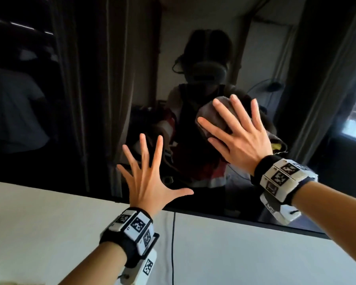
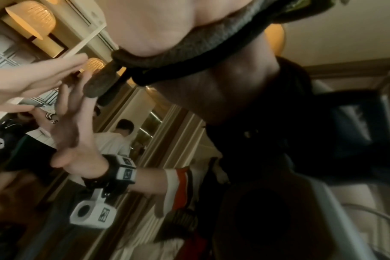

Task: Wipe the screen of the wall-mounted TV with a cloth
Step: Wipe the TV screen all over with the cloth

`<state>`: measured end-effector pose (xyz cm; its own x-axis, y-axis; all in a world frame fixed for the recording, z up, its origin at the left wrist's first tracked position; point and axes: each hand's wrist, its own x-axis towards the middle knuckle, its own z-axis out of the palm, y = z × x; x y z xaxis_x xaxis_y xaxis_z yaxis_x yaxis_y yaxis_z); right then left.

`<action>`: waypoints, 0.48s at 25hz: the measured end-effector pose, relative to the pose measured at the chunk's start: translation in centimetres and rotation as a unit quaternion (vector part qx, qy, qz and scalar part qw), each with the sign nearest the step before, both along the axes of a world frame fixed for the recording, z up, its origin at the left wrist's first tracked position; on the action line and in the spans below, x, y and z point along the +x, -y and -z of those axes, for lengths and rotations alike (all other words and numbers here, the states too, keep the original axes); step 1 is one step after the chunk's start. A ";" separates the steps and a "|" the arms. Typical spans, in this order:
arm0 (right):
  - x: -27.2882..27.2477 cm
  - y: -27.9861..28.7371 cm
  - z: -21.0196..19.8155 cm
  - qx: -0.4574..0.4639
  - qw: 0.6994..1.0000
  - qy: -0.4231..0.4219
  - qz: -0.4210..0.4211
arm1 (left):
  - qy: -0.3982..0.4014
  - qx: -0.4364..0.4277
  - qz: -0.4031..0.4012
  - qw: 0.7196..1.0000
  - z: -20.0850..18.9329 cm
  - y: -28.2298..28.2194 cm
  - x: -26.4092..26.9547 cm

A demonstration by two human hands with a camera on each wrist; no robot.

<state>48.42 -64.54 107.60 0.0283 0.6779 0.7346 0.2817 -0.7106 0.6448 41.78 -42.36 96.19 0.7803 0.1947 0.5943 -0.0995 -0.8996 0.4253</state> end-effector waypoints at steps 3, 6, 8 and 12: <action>0.0 1.8 2.8 -0.082 0.997 -0.009 0.003 | -0.007 -0.022 -0.008 1.000 0.1 1.3 0.4; 0.2 4.3 1.7 -0.107 0.994 -0.002 0.006 | -0.003 -0.012 -0.013 1.000 0.3 0.9 0.5; 0.3 6.1 -0.3 0.019 1.000 0.000 0.008 | -0.002 -0.007 -0.017 1.000 0.5 0.9 0.8; 0.1 8.4 5.9 -0.094 0.995 -0.021 0.020 | 0.003 0.004 -0.029 1.000 0.7 1.0 1.2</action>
<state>48.48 -72.89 101.66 0.0868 0.8009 0.5925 0.2857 -0.5898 0.7553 42.98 -43.34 95.51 0.7643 0.2353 0.6004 -0.0495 -0.9069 0.4184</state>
